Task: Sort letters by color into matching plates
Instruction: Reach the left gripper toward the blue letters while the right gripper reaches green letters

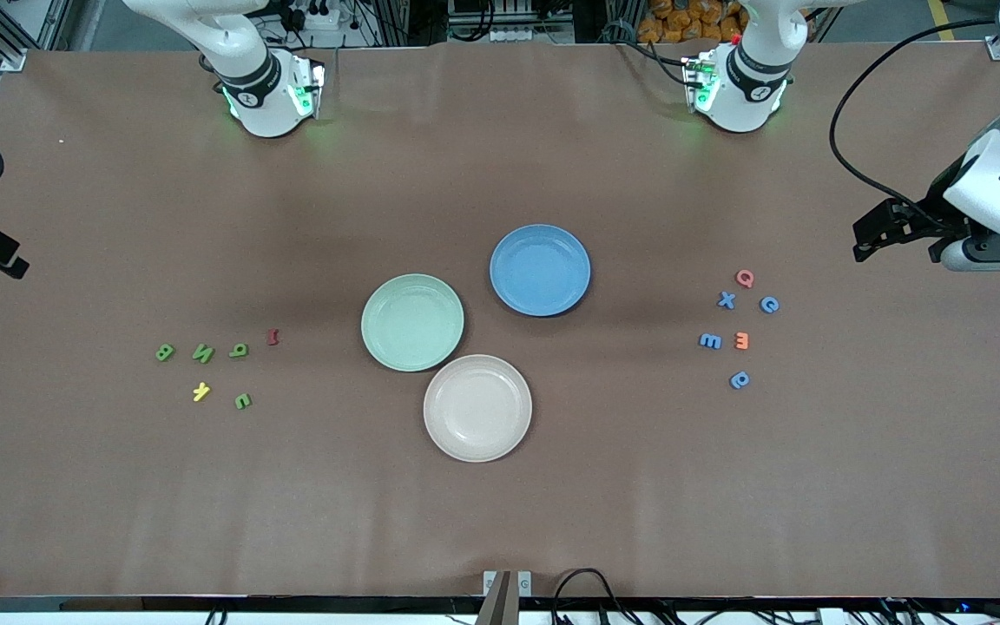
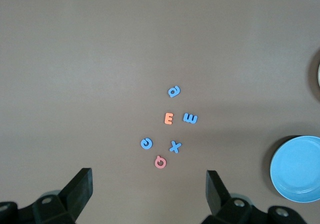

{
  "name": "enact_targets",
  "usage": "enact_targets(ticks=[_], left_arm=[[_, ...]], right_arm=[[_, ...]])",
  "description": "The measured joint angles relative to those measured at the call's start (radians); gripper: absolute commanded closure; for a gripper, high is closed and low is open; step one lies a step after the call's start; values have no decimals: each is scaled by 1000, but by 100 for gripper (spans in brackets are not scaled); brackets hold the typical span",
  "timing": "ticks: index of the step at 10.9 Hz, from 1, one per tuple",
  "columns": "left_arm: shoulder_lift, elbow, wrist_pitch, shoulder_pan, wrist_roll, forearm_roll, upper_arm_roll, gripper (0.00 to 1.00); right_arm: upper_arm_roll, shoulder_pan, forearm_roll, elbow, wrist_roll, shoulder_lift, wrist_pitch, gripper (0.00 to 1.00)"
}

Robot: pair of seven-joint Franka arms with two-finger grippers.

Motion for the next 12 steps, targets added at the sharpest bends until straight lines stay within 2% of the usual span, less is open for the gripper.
enact_targets(ticks=[9,12], left_arm=[[12,-2,0,9,0,0,2,0],[19,-32,31,9,0,0,2,0]], right_arm=[[0,0,0,0,0,0,0,0],[0,0,0,0,0,0,0,0]])
